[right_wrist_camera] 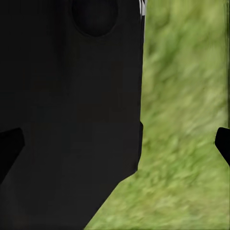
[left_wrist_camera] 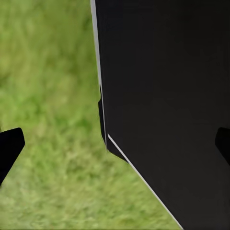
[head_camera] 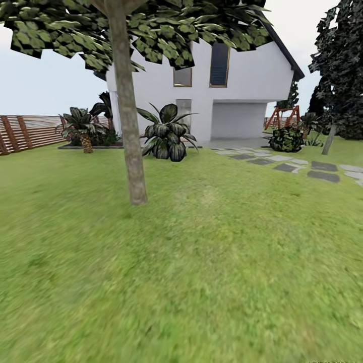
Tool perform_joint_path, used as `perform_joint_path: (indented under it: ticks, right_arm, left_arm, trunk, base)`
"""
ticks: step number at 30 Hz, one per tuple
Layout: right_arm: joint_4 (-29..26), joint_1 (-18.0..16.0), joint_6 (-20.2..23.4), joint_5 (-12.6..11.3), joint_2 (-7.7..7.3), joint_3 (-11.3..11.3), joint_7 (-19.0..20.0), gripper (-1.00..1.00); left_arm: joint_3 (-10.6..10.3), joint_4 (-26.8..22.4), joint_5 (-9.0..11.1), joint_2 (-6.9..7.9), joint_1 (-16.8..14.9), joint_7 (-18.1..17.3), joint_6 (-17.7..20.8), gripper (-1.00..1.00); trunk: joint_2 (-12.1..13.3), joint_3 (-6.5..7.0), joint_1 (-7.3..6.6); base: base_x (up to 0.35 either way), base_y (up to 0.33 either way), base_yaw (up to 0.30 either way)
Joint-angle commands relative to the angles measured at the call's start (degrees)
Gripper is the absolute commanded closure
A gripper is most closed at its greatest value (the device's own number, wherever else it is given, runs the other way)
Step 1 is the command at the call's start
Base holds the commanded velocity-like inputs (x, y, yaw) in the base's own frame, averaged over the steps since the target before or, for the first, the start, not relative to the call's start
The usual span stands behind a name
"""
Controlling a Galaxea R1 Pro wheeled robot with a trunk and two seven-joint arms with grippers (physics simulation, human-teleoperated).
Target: Take the three Easter eggs out of the wicker basket on the lawn in the garden, then place them on the lawn next to a single tree (choose any tree) so that all three eggs are next to the same tree and none are left in the basket.
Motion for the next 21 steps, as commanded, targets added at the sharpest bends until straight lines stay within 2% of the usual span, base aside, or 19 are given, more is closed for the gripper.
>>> perform_joint_path:
  ticks: [1, 21]
  right_arm:
    - [0.0, -0.02, 0.04, -0.01, 0.0, -0.01, -0.03, -1.0]
    - [0.0, -0.02, 0.04, -0.01, -0.09, -0.01, -0.09, -1.0]
  left_arm:
    - [0.02, -0.18, -0.29, 0.01, 0.05, 0.01, 0.01, -1.0]
    - [0.02, -0.13, -0.29, 0.01, 0.05, 0.03, 0.01, -1.0]
  trunk:
    - [-0.01, -0.03, 0.03]
    - [-0.01, -0.03, 0.03]
  base:
    - [0.27, -0.19, -0.3]
    - [0.27, -0.19, -0.3]
